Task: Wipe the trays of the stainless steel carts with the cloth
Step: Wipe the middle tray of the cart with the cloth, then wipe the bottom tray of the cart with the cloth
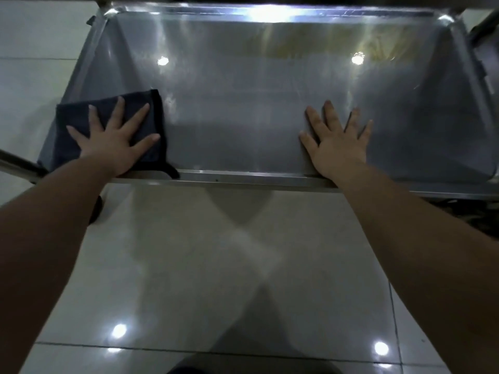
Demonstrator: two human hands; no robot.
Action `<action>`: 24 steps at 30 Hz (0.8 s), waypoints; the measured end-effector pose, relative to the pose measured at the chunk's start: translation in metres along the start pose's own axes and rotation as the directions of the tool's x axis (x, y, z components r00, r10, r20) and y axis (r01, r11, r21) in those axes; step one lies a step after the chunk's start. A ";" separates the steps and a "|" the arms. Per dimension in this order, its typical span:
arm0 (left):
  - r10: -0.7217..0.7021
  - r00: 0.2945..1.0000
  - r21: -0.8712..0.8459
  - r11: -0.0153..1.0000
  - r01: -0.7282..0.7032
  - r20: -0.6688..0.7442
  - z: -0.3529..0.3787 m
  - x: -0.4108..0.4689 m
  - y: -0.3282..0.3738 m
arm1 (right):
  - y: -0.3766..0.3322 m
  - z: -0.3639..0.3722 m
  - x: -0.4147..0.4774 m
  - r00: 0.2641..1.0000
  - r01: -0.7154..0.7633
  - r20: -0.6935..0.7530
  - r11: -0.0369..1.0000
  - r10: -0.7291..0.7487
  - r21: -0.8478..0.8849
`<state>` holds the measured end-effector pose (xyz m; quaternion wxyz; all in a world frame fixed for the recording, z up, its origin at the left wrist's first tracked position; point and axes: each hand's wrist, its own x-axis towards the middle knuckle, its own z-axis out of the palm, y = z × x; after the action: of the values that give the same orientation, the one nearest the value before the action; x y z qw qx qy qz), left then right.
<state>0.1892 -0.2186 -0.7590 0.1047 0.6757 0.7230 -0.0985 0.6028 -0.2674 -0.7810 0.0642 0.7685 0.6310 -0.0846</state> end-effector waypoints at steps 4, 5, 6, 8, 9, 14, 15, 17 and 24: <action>0.144 0.988 0.000 0.989 -0.145 -0.047 0.009 -0.006 0.063 | -0.001 -0.003 -0.001 1.000 -0.004 0.019 1.000 0.004 0.009; 0.195 0.979 0.006 0.981 -0.195 -0.055 0.013 -0.009 0.089 | -0.001 -0.005 -0.001 1.000 0.000 0.030 1.000 -0.001 0.023; 0.237 0.970 0.015 0.971 -0.237 -0.059 0.016 -0.013 0.117 | 0.000 -0.006 0.000 0.999 0.005 0.039 0.998 -0.007 0.055; 0.297 0.953 0.035 0.955 -0.296 -0.065 0.023 -0.024 0.178 | 0.004 -0.010 -0.001 0.999 -0.002 0.042 0.980 -0.007 0.201; 0.315 0.947 0.033 0.949 -0.314 -0.061 0.026 -0.031 0.206 | 0.005 -0.012 -0.002 1.000 -0.011 0.026 0.951 0.004 0.310; 0.298 0.954 -0.040 0.953 -0.300 -0.034 0.027 -0.058 0.278 | 0.005 -0.023 -0.016 0.990 -0.055 -0.053 0.714 0.129 0.698; 0.301 0.953 -0.079 0.950 -0.302 -0.028 0.024 -0.060 0.278 | 0.005 -0.024 -0.017 0.990 -0.059 -0.051 0.718 0.130 0.693; 0.298 0.952 -0.218 0.927 -0.307 -0.072 0.013 -0.057 0.266 | 0.005 -0.024 -0.015 0.992 -0.052 -0.055 0.763 0.115 0.645; 0.311 0.927 -0.016 0.947 -0.321 -0.207 -0.004 -0.013 0.179 | -0.040 -0.038 0.024 0.984 0.178 -0.033 0.932 -0.177 0.315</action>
<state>0.3689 -0.2173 -0.7515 0.0621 0.7870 0.6137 0.0069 0.5697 -0.2289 -0.7482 -0.0691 0.7089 0.6761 -0.1886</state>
